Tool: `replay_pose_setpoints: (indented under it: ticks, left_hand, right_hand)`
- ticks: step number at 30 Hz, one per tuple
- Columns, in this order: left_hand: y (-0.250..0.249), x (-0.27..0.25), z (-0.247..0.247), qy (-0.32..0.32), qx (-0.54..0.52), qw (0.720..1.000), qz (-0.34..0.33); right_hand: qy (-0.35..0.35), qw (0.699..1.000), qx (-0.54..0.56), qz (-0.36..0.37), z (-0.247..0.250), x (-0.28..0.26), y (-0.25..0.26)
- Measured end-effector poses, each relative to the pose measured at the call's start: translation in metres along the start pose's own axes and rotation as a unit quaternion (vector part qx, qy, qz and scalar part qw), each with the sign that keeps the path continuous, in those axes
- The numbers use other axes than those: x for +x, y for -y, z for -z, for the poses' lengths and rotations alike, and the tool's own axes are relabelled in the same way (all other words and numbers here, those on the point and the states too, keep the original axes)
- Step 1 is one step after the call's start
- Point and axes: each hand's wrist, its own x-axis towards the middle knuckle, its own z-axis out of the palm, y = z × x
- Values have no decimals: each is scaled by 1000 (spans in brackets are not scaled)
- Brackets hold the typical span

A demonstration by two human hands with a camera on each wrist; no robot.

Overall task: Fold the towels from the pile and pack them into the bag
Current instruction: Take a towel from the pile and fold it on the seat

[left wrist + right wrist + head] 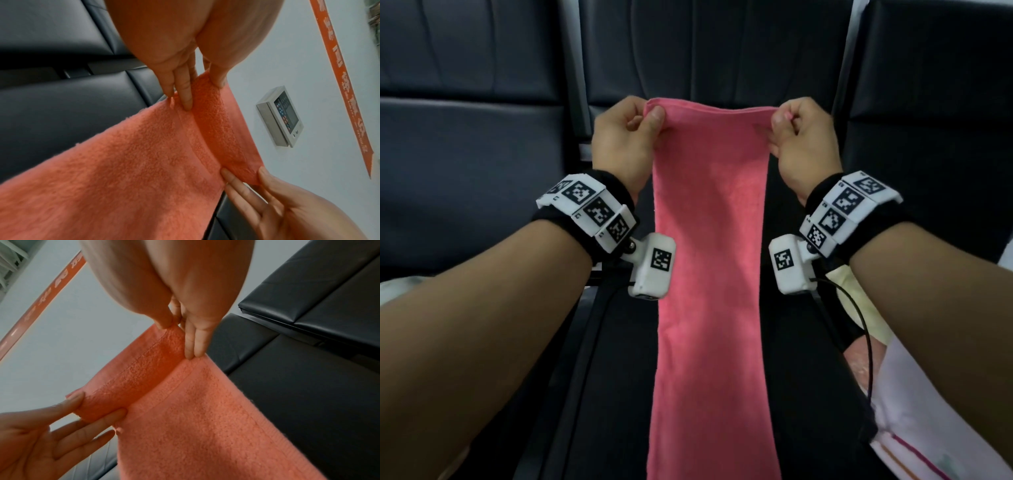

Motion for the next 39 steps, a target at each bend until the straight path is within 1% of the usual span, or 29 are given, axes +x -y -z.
replay_pose_setpoints:
  ticks: [3, 5, 8, 11, 15, 18, 21, 24, 27, 32, 35, 39]
  left_hand:
    - [14, 2, 3, 10, 8, 1000, 20]
    - [22, -5, 5, 20, 7, 999, 37]
    - [32, -31, 10, 40, 13, 997, 71]
    - [39, -67, 17, 67, 18, 992, 109]
    - [42, -127, 30, 82, 25, 980, 180]
    - [43, -174, 42, 101, 48, 972, 207]
    - [49, -216, 51, 103, 83, 960, 248]
    - [55, -251, 57, 112, 111, 949, 273]
    - [61, -280, 62, 107, 152, 939, 289]
    - [59, -318, 65, 106, 220, 925, 291]
    - [56, -330, 67, 121, 235, 917, 299]
    - [54, -339, 69, 154, 272, 901, 302]
  right_hand:
    - [7, 1000, -12, 5, -3, -1, -9]
    - [19, 1000, -19, -13, -3, -12, -14]
    - [28, 998, -1, -52, -1, -39, -24]
    - [44, 996, -11, -72, 6, -74, -37]
    - [72, 992, -42, -95, 21, -133, -56]
    - [81, 988, -45, -120, 30, -181, -62]
    - [94, 983, -59, -144, 38, -227, -69]
    - [113, 976, -86, -165, 44, -263, -77]
    - [108, 970, -105, -189, 48, -295, -80]
    - [105, 961, -123, -224, 52, -332, -81]
    - [113, 955, -139, -237, 54, -348, -84]
    - [143, 944, -180, -237, 56, -362, -80]
